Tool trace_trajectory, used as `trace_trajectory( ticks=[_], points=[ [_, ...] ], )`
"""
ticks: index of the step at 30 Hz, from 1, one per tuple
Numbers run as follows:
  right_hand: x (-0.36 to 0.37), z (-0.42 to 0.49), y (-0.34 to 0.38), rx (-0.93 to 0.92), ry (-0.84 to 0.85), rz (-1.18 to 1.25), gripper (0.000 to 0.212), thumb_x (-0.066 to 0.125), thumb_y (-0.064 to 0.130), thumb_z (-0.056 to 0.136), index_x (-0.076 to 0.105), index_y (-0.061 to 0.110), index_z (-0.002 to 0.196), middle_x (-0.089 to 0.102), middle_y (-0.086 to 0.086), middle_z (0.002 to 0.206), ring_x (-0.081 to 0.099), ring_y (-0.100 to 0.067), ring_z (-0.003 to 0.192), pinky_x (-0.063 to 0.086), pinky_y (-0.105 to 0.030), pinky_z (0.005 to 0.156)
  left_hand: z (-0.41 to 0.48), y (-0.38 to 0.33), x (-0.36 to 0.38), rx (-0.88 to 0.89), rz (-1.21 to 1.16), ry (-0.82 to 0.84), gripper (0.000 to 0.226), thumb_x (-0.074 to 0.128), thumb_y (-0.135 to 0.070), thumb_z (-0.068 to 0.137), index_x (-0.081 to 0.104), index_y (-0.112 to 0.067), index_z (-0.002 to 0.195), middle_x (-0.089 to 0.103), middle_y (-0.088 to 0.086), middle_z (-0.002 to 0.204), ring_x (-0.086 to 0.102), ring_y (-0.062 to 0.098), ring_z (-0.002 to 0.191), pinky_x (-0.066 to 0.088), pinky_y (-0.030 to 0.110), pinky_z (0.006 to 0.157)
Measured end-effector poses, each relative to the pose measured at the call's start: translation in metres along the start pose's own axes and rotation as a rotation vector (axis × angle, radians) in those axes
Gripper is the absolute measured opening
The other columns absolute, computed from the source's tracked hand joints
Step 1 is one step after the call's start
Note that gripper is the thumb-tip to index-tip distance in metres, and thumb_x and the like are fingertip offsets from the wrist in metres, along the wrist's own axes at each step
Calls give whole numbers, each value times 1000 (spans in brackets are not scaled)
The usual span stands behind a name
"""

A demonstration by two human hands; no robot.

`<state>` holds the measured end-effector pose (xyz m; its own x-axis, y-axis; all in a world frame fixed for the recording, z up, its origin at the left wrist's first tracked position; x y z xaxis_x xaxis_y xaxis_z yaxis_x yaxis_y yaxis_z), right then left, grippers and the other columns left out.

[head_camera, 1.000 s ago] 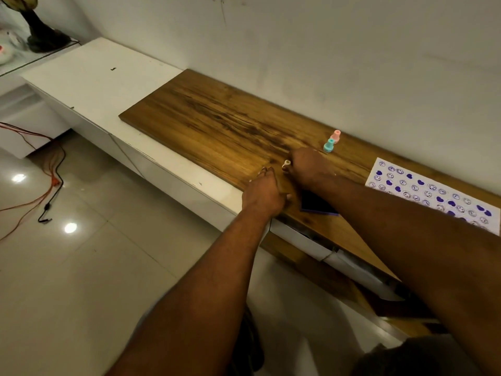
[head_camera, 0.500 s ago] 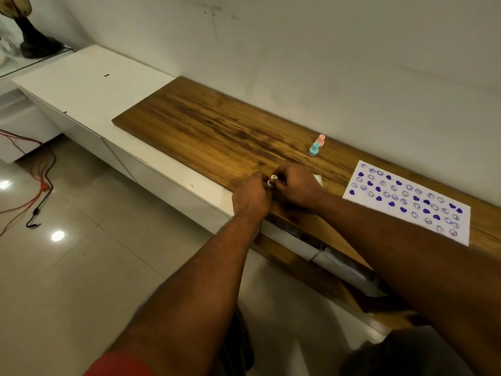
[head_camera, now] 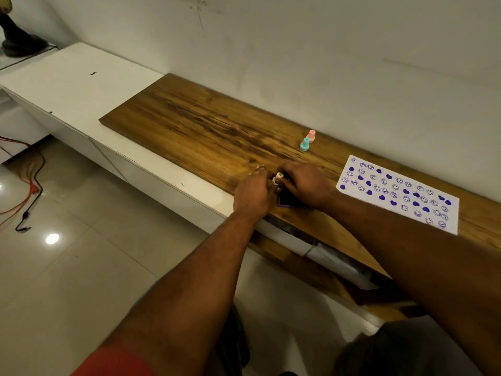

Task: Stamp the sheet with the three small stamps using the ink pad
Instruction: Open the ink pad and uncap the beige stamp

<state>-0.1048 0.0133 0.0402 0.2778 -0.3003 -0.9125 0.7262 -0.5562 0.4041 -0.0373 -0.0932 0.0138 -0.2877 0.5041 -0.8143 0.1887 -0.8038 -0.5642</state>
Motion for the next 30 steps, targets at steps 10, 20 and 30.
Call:
trace_trajectory(
  ticks=[10, 20, 30],
  points=[
    [-2, -20, -6, -5, -36, -6, 28, 53, 34, 105, 65, 15, 122, 70, -7, 115, 63, -21, 99, 37, -26, 78, -4, -12, 9, 69, -24, 61, 37, 63, -24, 101, 61, -18, 137, 59, 7, 146, 51, 26, 138, 44, 41, 107],
    [-4, -56, -45, 183, -35, 37, 33, 57, 32, 105, 62, 14, 133, 67, -11, 133, 65, -26, 116, 46, -23, 82, 4, 19, 12, -41, 99, 72, 25, 68, -31, 98, 69, -23, 121, 49, 5, 156, 46, 23, 142, 45, 42, 109],
    [-1, -63, -50, 193, -41, 17, 29, 56, 32, 105, 64, 15, 128, 69, -11, 128, 66, -26, 110, 49, -26, 84, 8, -5, 26, 149, 51, 168, 70, 63, -60, 94, 44, -32, 154, 31, 5, 167, 22, 22, 156, 19, 45, 123]
  ],
)
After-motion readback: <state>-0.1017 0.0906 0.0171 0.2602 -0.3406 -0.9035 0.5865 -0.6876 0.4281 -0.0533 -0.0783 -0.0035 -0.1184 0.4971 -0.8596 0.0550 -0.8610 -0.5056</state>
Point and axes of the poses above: each hand's wrist, its own z-axis towards the middle knuckle, its own x-axis out of the palm, y = z × x, the point moved 8 cm from there along z, towards the middle knuckle
